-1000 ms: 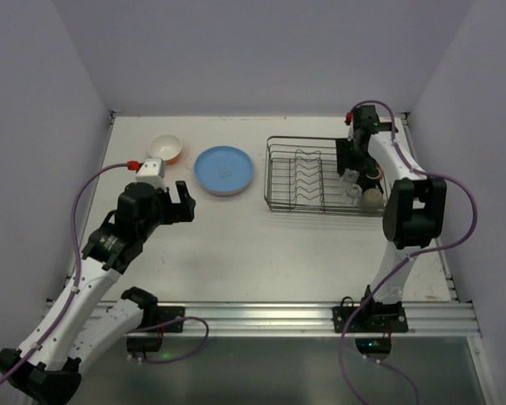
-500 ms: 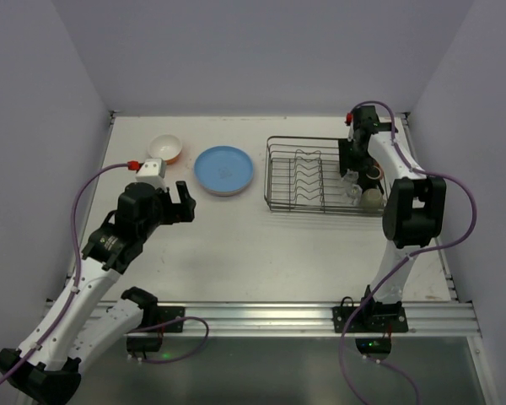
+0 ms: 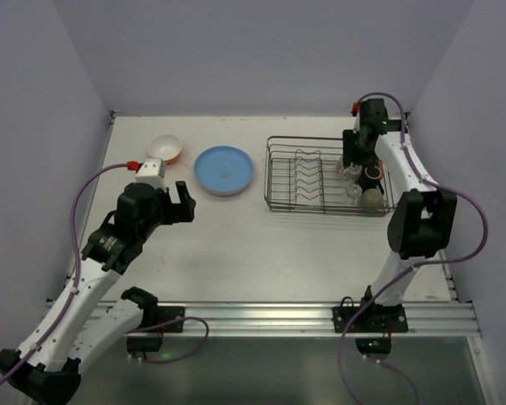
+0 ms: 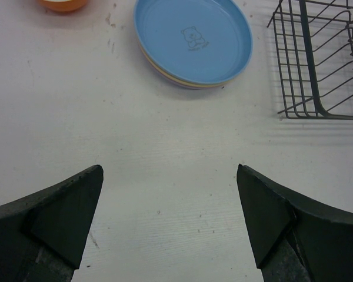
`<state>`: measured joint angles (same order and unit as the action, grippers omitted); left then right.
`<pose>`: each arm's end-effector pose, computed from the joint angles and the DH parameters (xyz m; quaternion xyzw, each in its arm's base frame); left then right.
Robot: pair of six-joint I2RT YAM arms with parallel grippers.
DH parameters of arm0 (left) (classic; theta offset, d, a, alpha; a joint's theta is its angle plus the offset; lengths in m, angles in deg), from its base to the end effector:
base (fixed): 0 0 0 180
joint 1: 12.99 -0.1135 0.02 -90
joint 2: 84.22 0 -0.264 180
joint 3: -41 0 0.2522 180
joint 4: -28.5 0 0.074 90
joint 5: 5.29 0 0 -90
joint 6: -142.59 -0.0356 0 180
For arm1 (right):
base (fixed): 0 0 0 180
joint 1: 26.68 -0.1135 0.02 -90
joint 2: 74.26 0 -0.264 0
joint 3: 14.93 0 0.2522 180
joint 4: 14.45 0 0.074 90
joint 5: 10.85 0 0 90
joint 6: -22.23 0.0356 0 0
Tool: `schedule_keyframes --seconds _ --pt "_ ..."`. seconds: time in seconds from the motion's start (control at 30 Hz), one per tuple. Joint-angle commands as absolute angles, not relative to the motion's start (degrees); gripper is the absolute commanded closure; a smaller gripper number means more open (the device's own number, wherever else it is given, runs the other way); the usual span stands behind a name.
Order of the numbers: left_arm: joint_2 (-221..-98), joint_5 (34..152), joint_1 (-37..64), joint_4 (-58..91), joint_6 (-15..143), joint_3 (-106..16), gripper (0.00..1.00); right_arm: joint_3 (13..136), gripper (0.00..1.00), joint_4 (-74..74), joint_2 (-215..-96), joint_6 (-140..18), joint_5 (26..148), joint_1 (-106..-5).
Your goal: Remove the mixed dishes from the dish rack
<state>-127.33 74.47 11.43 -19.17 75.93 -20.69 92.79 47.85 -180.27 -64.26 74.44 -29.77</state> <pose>0.1498 -0.0610 0.3213 -0.0371 0.8590 -0.1340 0.4928 0.3982 0.0186 0.2794 0.0140 0.9664 -0.0251 0.2555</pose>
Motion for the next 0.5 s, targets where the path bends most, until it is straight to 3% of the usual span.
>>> schedule_keyframes --seconds 0.0,0.37,0.47 --pt "-126.94 74.69 11.71 -17.26 74.83 -20.49 0.00 94.19 0.99 48.18 -174.98 -63.72 75.37 -30.10" --pt "-126.76 74.87 11.71 -17.25 74.92 -21.45 0.00 93.58 1.00 48.53 -164.36 -62.67 79.41 -30.10" --pt "-125.97 78.80 11.70 -15.86 77.19 -22.59 0.00 91.05 1.00 45.64 -157.68 -61.18 86.95 -30.10"
